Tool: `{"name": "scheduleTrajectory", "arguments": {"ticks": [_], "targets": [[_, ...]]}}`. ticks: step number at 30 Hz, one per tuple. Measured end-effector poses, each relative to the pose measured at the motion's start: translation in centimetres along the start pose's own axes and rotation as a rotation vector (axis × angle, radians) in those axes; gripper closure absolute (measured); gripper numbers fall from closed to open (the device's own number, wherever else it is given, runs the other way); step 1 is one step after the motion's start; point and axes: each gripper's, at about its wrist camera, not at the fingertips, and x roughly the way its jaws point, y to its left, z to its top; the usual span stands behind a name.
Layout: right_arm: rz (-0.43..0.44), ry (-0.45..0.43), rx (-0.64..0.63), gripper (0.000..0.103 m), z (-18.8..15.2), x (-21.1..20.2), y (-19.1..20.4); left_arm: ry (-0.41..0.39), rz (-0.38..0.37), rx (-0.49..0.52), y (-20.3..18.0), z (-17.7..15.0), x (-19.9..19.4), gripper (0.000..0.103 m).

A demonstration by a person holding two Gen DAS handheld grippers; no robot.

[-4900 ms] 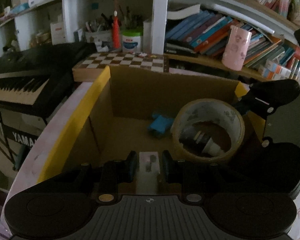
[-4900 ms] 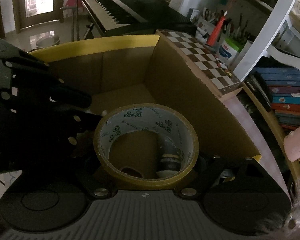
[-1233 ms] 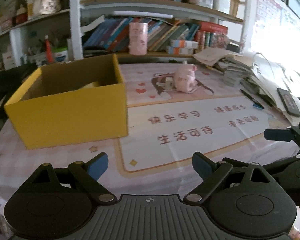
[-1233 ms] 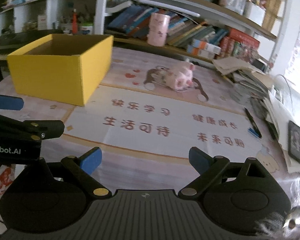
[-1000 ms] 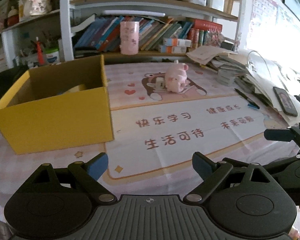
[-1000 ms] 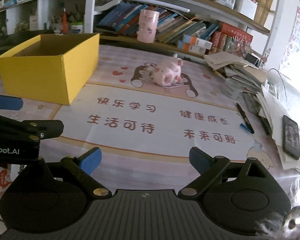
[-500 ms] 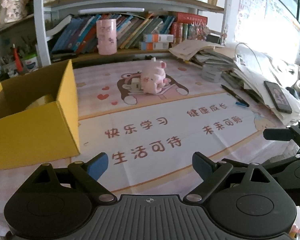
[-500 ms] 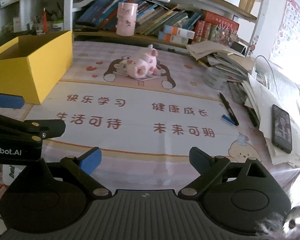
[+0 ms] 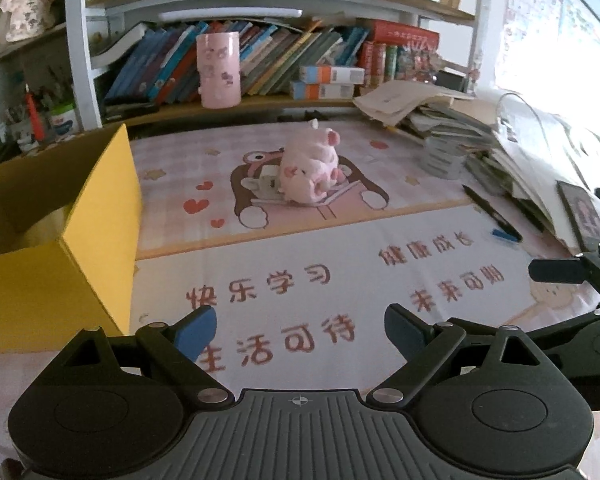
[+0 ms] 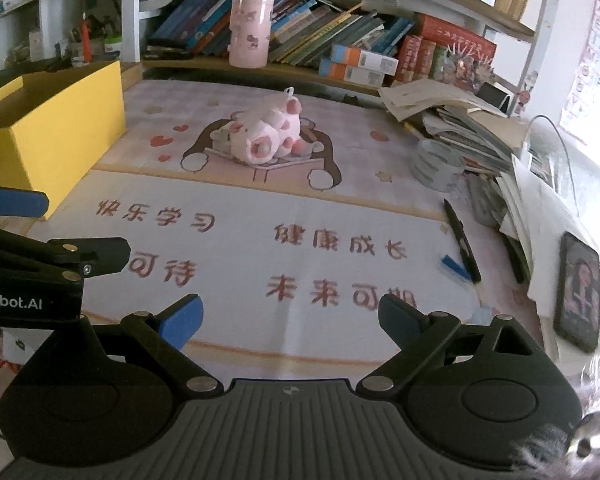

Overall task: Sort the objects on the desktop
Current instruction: 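Move both tools toward the pink plush pig, then grasp the pink plush pig with the right gripper while the left grasps a white charger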

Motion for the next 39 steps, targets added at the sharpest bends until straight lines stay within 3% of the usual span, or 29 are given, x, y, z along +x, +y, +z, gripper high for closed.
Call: {"name": "scheduleTrajectory", "arguments": {"ticks": [11,21,31,39], "targets": [[0.091,0.010,0.031,0.009,2.3,4.0,-3.9,-0.002,0.090,-0.055,-1.1,3.3,2.9,0.010],[0.173,-0.016,0.036,0.009,5.2,8.3,-5.1,0.016,0.207,-0.096,-0.3,5.6,3.9,0.010],[0.250,-0.060,0.002,0.004,10.1,13.8,-4.3,0.035,0.314,-0.110,0.3,7.0,3.8,0.010],[0.276,-0.070,-0.051,0.003,12.6,18.3,-2.8,0.064,0.351,-0.137,0.4,7.6,4.6,0.010]]}}
